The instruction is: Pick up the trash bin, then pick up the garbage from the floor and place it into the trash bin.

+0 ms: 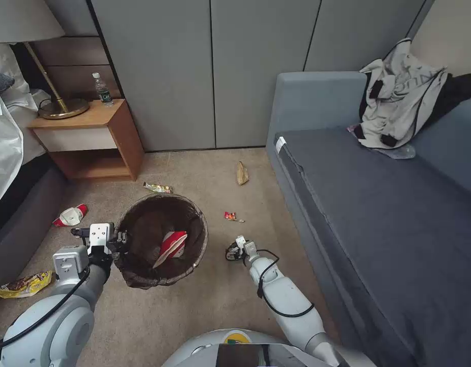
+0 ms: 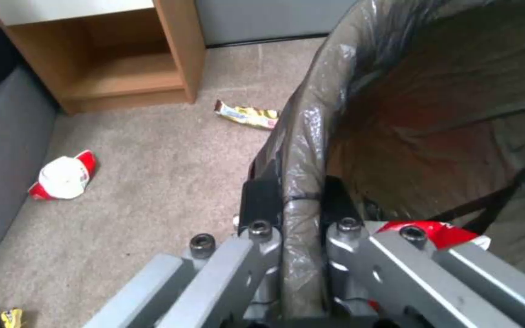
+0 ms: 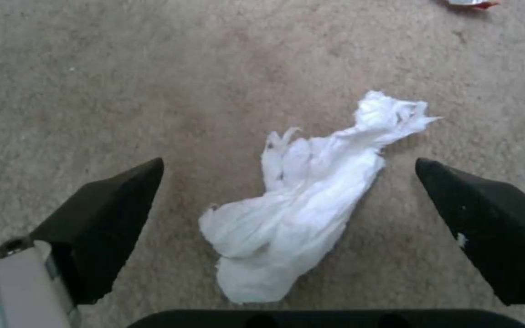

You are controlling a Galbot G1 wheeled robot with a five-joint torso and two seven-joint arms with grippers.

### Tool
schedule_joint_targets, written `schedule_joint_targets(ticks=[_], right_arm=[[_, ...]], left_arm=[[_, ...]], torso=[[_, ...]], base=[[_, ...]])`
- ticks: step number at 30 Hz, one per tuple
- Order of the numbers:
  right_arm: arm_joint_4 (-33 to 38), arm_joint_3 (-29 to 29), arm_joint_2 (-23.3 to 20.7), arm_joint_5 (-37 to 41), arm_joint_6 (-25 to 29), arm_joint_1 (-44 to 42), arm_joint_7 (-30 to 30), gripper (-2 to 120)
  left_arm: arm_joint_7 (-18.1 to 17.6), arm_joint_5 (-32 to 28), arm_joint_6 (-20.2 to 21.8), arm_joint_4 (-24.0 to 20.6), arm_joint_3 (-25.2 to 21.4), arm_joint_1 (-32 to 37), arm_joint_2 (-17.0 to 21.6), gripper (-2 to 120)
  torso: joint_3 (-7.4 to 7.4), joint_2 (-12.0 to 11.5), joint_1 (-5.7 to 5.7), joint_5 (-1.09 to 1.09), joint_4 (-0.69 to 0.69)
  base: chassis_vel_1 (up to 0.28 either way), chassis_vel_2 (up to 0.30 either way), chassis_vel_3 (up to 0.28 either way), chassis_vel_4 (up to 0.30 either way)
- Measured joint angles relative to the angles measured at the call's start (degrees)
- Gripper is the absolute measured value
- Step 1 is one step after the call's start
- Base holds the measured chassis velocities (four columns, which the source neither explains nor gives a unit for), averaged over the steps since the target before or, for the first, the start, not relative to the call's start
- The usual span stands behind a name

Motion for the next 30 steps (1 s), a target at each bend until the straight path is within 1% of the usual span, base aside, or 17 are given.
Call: schedule_joint_targets(ticks=[2,5,6,8,24,25,28,30], right_arm=[[-0.4,0.05,0.21,-0.06,0.01,0.13,-0.02,90],[-0.68,0.13,0.29,-0.06,0.02,0.16,-0.06,88],[-0.92,0.22,0.31,-0.06,0.01,0.17,-0.07,84],[-1.17,0.33,0.33,-0.05,0.04,0.17,-0.1,82],[-2.54,0.83,0.81,0.75,0.47,0.25,0.01,78],[-2.71,0.87,0.85,0.72,0.73,0.25,0.03,75],[-2.7,0.88,0.87,0.72,0.76,0.2,0.1,72],[-2.67,0.88,1.0,0.76,0.8,0.13,0.22,63]], left_arm=[[0.0,-0.07,0.0,0.0,0.01,-0.16,0.06,2],[0.0,-0.09,0.0,0.0,0.05,-0.22,0.06,2],[0.01,-0.1,0.0,0.0,0.07,-0.26,0.08,2],[0.0,-0.14,0.0,0.0,0.07,-0.26,0.13,2],[0.0,-0.35,0.0,0.0,0.18,-0.51,0.38,2],[0.0,-0.35,0.0,0.0,0.22,-0.48,0.27,2],[0.01,-0.35,0.0,0.0,0.28,-0.51,0.21,2],[0.0,-0.35,0.0,0.0,0.32,-0.59,0.22,2]], torso=[[0.0,0.0,0.0,0.0,0.0],[0.0,0.0,0.0,0.0,0.0],[0.0,0.0,0.0,0.0,0.0],[0.0,0.0,0.0,0.0,0.0],[0.0,0.0,0.0,0.0,-0.01],[0.0,0.0,0.0,0.0,-0.01],[0.0,0.0,0.0,0.0,-0.01],[0.0,0.0,0.0,0.01,0.0]], base=[[0.0,0.0,0.0,0.0],[0.0,0.0,0.0,0.0],[0.0,0.0,0.0,0.0],[0.0,0.0,0.0,0.0],[0.0,0.0,0.0,0.0],[0.0,0.0,0.0,0.0],[0.0,0.0,0.0,0.0],[0.0,0.0,0.0,0.0]])
